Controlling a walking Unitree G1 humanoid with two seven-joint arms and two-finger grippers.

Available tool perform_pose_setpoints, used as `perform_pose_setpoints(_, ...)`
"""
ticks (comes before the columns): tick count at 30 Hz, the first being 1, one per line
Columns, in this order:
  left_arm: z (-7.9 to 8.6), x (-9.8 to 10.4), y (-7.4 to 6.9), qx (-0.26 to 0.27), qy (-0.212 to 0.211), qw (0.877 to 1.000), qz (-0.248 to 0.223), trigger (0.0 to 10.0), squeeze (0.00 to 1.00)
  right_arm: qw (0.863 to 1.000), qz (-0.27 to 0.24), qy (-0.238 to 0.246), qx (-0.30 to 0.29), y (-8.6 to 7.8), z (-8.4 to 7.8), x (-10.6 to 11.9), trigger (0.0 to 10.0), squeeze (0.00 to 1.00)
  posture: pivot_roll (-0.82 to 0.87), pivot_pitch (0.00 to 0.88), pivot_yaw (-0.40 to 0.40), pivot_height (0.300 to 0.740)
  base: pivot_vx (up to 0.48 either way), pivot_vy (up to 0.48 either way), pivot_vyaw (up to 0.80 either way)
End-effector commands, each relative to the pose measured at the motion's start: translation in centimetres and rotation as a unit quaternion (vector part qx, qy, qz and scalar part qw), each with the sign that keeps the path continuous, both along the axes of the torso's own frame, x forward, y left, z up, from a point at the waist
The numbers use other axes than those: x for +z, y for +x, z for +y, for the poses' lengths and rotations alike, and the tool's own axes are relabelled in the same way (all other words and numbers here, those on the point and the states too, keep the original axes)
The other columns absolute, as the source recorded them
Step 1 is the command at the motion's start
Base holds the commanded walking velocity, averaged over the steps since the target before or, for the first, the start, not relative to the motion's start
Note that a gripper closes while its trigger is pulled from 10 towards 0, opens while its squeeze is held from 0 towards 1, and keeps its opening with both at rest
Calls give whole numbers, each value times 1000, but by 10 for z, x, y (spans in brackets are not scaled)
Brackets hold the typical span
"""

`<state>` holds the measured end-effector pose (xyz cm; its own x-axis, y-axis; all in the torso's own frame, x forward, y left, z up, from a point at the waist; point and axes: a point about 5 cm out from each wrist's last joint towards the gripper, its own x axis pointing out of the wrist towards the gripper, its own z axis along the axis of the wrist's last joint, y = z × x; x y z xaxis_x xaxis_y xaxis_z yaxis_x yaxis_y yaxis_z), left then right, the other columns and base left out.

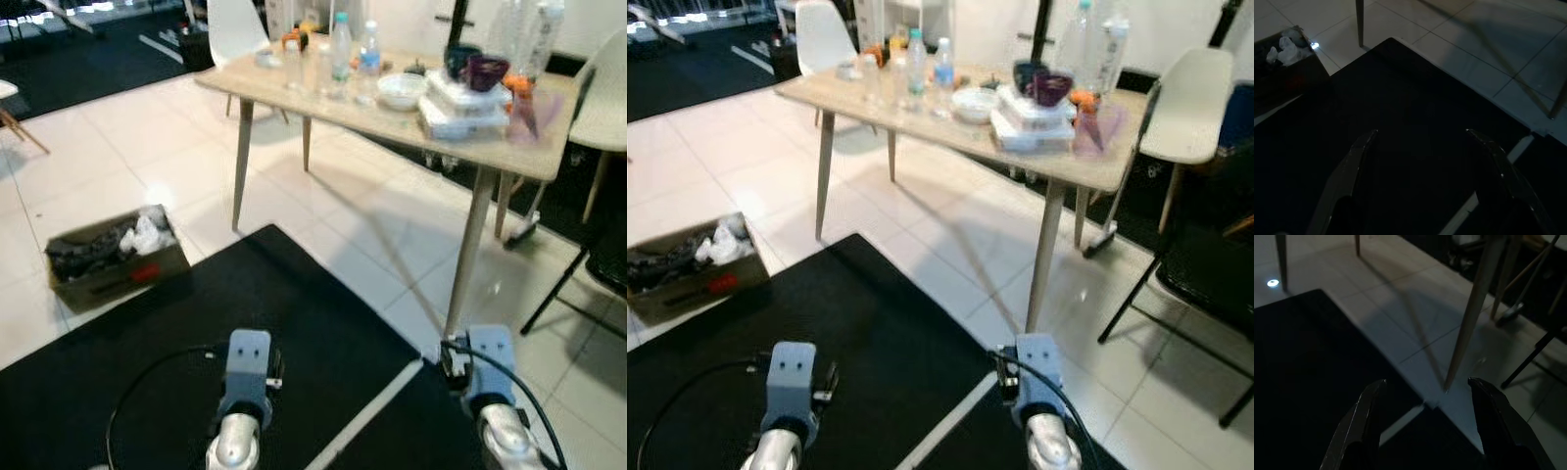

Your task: Restocking fridge

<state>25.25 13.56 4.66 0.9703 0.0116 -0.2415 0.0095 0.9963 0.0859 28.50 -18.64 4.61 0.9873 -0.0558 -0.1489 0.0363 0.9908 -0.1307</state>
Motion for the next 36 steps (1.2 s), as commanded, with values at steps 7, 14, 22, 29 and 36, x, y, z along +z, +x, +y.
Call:
perform_pose_setpoints(7,6,-6,-4,10,5,1000,15,10000,0,1000,17,6,4,-5,5,-8,10000,0,-100,149,25,721,480,0,0)
perform_pose_setpoints(14,6,-6,-5,11,4,1000,15,10000,0,1000,18,8,3,-5,5,-9,10000,0,-98,150,24,721,480,0,0)
perform_pose_setpoints(22,6,-6,-5,11,4,1000,14,10000,0,1000,17,11,2,-5,6,-9,10000,0,-96,149,24,721,480,0,0)
perform_pose_setpoints(29,6,-5,-5,11,5,1000,15,10000,0,1000,16,11,3,-5,6,-8,10000,0,-94,148,26,721,480,0,0)
perform_pose_setpoints(36,7,-5,-4,12,6,1000,15,10000,0,1000,8,15,8,-5,8,-7,10000,0,-90,148,29,721,480,0,0)
